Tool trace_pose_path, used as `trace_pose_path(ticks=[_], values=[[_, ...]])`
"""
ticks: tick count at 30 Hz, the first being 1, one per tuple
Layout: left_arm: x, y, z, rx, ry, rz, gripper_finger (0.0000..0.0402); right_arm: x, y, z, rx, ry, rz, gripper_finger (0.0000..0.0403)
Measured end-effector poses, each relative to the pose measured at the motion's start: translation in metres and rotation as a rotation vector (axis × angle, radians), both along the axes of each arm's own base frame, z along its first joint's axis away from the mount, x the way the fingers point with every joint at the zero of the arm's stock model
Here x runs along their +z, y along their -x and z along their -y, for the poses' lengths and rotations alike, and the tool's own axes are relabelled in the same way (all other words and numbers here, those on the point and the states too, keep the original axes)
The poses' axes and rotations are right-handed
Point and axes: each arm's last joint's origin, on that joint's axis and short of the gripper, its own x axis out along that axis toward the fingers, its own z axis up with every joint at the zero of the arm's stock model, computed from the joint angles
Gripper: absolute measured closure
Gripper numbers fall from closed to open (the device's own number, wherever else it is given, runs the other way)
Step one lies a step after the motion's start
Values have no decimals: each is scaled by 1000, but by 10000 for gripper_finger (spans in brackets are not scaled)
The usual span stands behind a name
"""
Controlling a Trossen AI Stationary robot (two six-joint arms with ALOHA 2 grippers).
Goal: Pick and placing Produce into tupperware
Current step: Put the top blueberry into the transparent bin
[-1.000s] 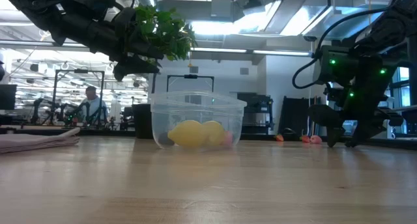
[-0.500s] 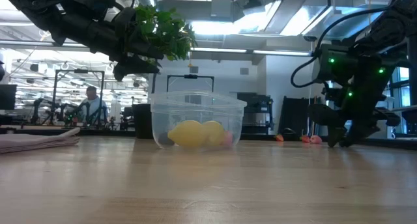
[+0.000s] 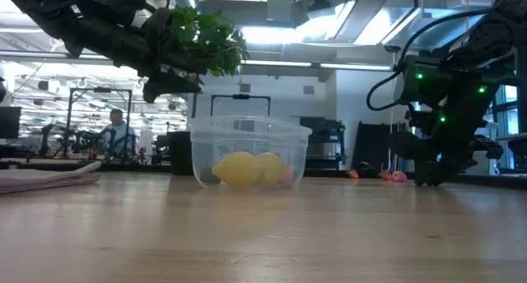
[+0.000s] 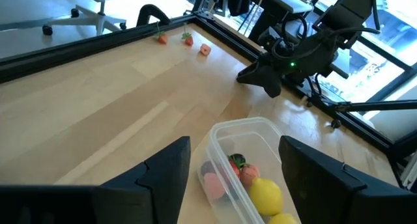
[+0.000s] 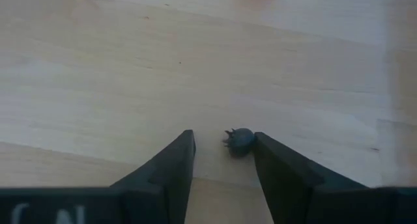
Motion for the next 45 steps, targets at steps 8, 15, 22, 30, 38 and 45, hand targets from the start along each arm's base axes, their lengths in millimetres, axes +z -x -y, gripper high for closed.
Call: trace_pose_path(ticks=[8,15,22,30,38,45], values=[[0,0,0,0,0,0,176,0,0,0,1,14,-2,241],[0,0,0,1,0,0,176,0,0,1,2,32,-2,240],[0,0,0,1,0,0,176,0,0,1,15,49,-9,240],[0,0,0,1,-8,-2,176,0,-1,2,18,62,-3,240],[0,0,0,2,-8,-2,176,1,-2,2,15,69,2,244],[0,0,0,1,-8,-2,176,1,-3,2,16,62,10,300]])
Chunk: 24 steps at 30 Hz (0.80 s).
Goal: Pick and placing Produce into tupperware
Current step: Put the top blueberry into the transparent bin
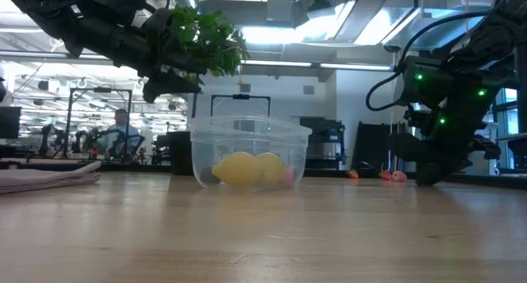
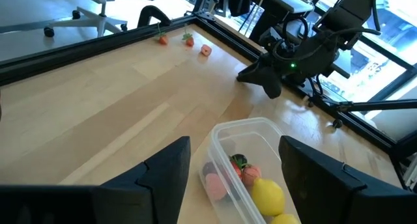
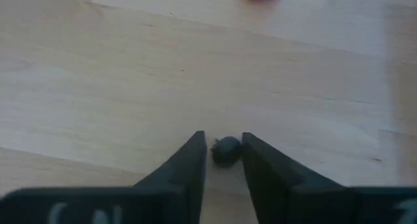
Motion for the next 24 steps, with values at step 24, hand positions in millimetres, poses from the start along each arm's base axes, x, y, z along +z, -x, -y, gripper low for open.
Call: trace_pose_path(ticks=[24], values=[[-1,0,0,-3,5,-8,176,67,-70,0,346,30,131,361]])
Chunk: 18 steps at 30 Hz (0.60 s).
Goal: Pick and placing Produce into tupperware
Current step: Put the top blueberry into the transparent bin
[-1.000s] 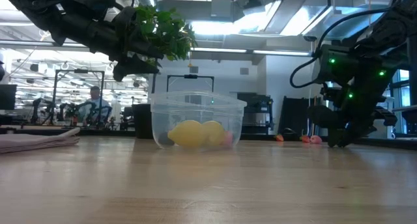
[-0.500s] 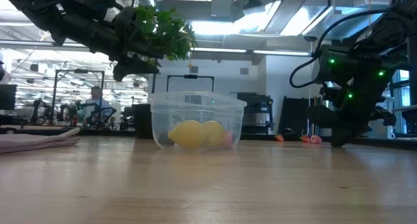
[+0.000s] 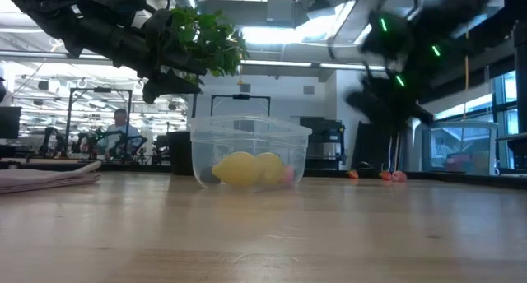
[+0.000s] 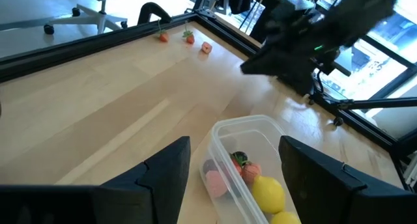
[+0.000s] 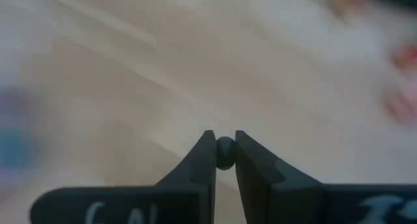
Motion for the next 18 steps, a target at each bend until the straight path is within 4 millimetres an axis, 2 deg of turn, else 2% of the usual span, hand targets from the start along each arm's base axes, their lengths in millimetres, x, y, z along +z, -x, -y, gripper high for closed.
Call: trace_pose_path(ticks=[6,9,13,18], values=[[-1,0,0,0,2,-6,176,71,-48,-15,291,45,189,361],[-1,0,0,0,3,-9,176,96,-67,-26,396,57,261,361],[-2,1,0,1,10,-24,176,101,-96,-37,493,17,252,361],[-7,2,1,1,27,-66,176,85,-135,-47,580,-19,124,362]])
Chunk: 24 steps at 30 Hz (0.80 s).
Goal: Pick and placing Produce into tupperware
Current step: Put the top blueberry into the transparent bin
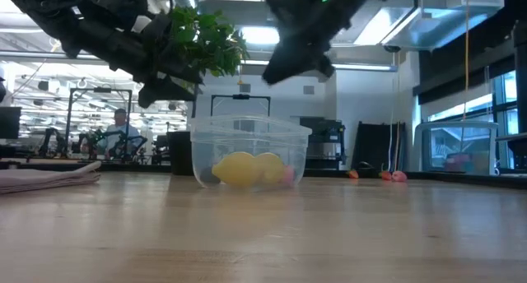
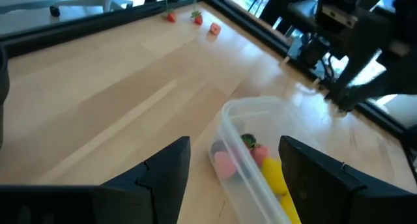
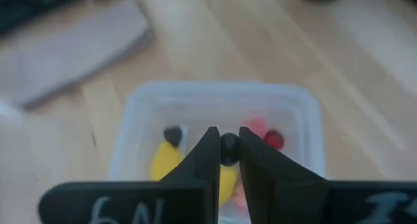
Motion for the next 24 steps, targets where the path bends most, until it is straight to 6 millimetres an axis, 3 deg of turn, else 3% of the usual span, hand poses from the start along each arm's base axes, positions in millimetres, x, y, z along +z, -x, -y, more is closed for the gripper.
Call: trace_pose_path(ticks=[6,13,17,24], values=[[-5,2,1,1,20,-48,176,-20,-30,0,27,2,-220,362],[-5,2,1,1,20,-48,176,-40,-48,7,40,-5,-359,362],[-5,2,1,2,21,-48,176,-52,-50,12,53,-49,-394,359],[-5,2,1,3,20,-48,176,-51,-49,14,75,-35,-404,318]])
